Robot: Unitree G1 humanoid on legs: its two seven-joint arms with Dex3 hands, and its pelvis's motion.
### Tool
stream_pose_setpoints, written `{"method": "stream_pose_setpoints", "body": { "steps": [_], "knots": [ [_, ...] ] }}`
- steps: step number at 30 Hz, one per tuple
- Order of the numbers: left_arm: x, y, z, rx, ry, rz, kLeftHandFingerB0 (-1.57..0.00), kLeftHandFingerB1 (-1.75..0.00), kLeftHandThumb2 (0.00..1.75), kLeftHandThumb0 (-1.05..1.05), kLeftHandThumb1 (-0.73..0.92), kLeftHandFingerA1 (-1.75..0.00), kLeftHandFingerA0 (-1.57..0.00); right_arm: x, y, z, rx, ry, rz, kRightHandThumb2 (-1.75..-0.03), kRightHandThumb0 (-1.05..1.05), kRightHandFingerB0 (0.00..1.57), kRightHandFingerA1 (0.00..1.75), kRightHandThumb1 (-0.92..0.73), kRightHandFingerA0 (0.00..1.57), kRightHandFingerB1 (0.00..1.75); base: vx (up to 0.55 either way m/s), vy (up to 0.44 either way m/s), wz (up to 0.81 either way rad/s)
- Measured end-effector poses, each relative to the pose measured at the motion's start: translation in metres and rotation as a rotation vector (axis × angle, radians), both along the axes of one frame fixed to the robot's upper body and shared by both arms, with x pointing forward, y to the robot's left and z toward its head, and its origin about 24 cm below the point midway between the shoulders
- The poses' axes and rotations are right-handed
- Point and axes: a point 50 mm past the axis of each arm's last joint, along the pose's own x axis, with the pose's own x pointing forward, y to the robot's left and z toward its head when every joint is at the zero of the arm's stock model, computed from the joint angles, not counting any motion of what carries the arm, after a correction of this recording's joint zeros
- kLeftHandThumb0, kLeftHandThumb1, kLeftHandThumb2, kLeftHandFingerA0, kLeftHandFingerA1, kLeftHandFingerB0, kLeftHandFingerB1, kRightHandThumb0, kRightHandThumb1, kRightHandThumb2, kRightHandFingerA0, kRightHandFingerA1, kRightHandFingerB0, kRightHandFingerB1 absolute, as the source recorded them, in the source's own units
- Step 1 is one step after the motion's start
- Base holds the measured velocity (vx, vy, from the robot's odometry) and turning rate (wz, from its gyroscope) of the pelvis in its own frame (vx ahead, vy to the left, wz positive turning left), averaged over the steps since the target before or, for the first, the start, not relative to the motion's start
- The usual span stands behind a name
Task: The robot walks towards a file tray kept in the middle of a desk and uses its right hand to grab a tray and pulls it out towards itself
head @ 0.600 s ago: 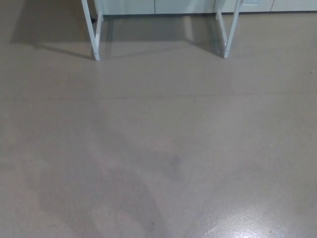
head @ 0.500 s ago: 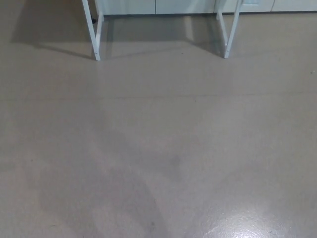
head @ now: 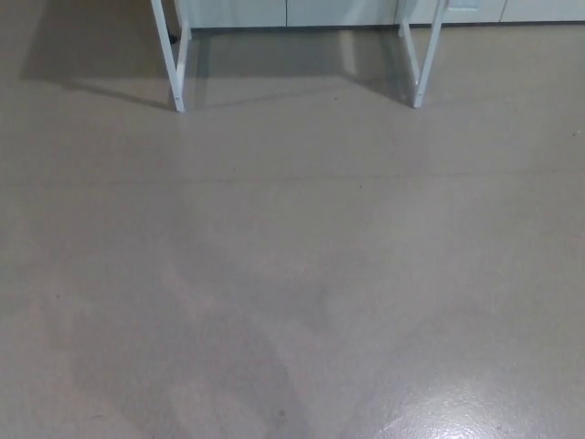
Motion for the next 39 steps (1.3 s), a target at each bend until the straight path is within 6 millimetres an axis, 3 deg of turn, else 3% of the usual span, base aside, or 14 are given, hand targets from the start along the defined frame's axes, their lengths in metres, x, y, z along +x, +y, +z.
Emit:
{"method": "stream_pose_setpoints", "body": {
  "steps": [5, 6, 7, 9, 10, 11, 12, 13, 21, 22, 24, 25, 28, 39],
  "knots": [
    [0.001, 0.0, 0.0, 0.001, -0.001, -0.011, -0.27, -0.65, 0.93, -0.19, 0.22, -0.73, -0.39, 0.0, 0.0, 0.0, 0.001, -0.005, 0.0, -0.88, -0.19, 0.21, 0.59, -0.43, 0.34, 0.52, 0.0, 0.0, 0.0],
    [0.001, 0.0, 0.0, 0.0, 0.001, -0.012, -0.22, -0.74, 0.9, -0.21, 0.24, -0.88, -0.31, 0.0, 0.001, 0.0, 0.001, -0.005, 0.003, -0.88, -0.19, 0.21, 0.6, -0.44, 0.37, 0.51, 0.0, 0.0, 0.0],
    [0.001, 0.0, 0.0, -0.001, 0.0, -0.013, -0.26, -0.65, 0.95, -0.18, 0.24, -0.73, -0.39, 0.0, 0.001, 0.001, -0.002, -0.009, 0.008, -0.87, -0.2, 0.21, 0.6, -0.43, 0.37, 0.52, 0.0, 0.0, 0.0],
    [0.001, 0.0, 0.0, 0.0, 0.001, -0.013, -0.26, -0.65, 0.96, -0.17, 0.24, -0.73, -0.4, 0.001, 0.002, 0.003, -0.008, -0.019, 0.02, -0.88, -0.19, 0.21, 0.6, -0.43, 0.37, 0.52, 0.13, -0.021, -0.19],
    [-0.001, 0.0, 0.0, -0.001, 0.004, -0.015, -0.21, -0.72, 0.93, -0.18, 0.26, -0.88, -0.33, 0.001, 0.003, 0.003, -0.01, -0.02, 0.022, -0.88, -0.19, 0.22, 0.6, -0.44, 0.37, 0.52, 0.13, -0.019, 0.13],
    [0.0, 0.0, 0.0, 0.0, 0.002, -0.016, -0.22, -0.71, 0.93, -0.17, 0.27, -0.88, -0.33, 0.0, 0.003, 0.003, -0.01, -0.019, 0.023, -0.58, -0.22, 0.34, 0.48, -0.62, 0.46, 0.39, -0.04, -0.055, 0.14],
    [0.003, 0.001, 0.002, 0.01, -0.006, -0.024, -0.21, -0.69, 0.92, -0.2, 0.27, -0.85, -0.33, 0.001, 0.004, 0.002, -0.008, -0.016, 0.027, -0.87, -0.19, 0.23, 0.6, -0.43, 0.38, 0.52, 0.0, 0.0, 0.0],
    [0.005, 0.002, 0.004, 0.015, -0.012, -0.029, -0.24, -0.63, 0.96, -0.19, 0.26, -0.71, -0.39, 0.001, 0.004, 0.002, -0.008, -0.014, 0.026, -0.58, -0.22, 0.33, 0.48, -0.63, 0.46, 0.39, 0.01, -0.031, 0.45],
    [0.006, 0.002, 0.004, 0.025, -0.015, -0.049, -0.27, -0.64, 0.96, -0.18, 0.26, -0.73, -0.42, 0.003, 0.001, 0.002, -0.02, -0.012, 0.023, -0.58, -0.22, 0.34, 0.48, -0.63, 0.45, 0.39, 0.04, 0.072, -0.03],
    [0.006, 0.002, 0.004, 0.026, -0.015, -0.049, -0.27, -0.64, 0.96, -0.19, 0.26, -0.73, -0.41, 0.003, 0.001, 0.002, -0.022, -0.013, 0.025, -0.88, -0.2, 0.21, 0.59, -0.44, 0.34, 0.51, 0.19, 0.302, -0.42],
    [0.007, 0.001, 0.004, 0.023, -0.014, -0.054, -0.27, -0.71, 0.88, -0.25, 0.29, -0.87, -0.39, 0.004, 0.003, 0.001, -0.015, -0.012, 0.021, -0.87, -0.2, 0.22, 0.59, -0.44, 0.36, 0.51, 0.15, 0.572, 0.12],
    [0.01, 0.003, 0.006, 0.034, -0.024, -0.057, -0.3, -0.7, 0.89, -0.27, 0.26, -0.84, -0.41, 0.004, 0.005, -0.001, -0.006, -0.007, 0.021, -0.58, -0.22, 0.34, 0.46, -0.63, 0.44, 0.39, 0.15, 0.512, 0.05],
    [0.013, 0.009, 0.011, 0.053, -0.038, -0.053, -0.29, -0.65, 0.94, -0.23, 0.25, -0.73, -0.42, 0.0, 0.006, -0.004, 0.002, 0.01, 0.017, -0.58, -0.22, 0.33, 0.46, -0.64, 0.46, 0.38, 0.21, 0.155, 0.05],
    [0.014, 0.007, 0.01, 0.064, -0.026, -0.066, -0.31, -0.67, 0.93, -0.25, 0.23, -0.76, -0.46, 0.009, 0.006, -0.002, 0.002, -0.022, 0.02, -0.59, -0.23, 0.35, 0.55, -0.64, 0.56, 0.41, 0.26, -0.131, 0.13]
  ]
}}
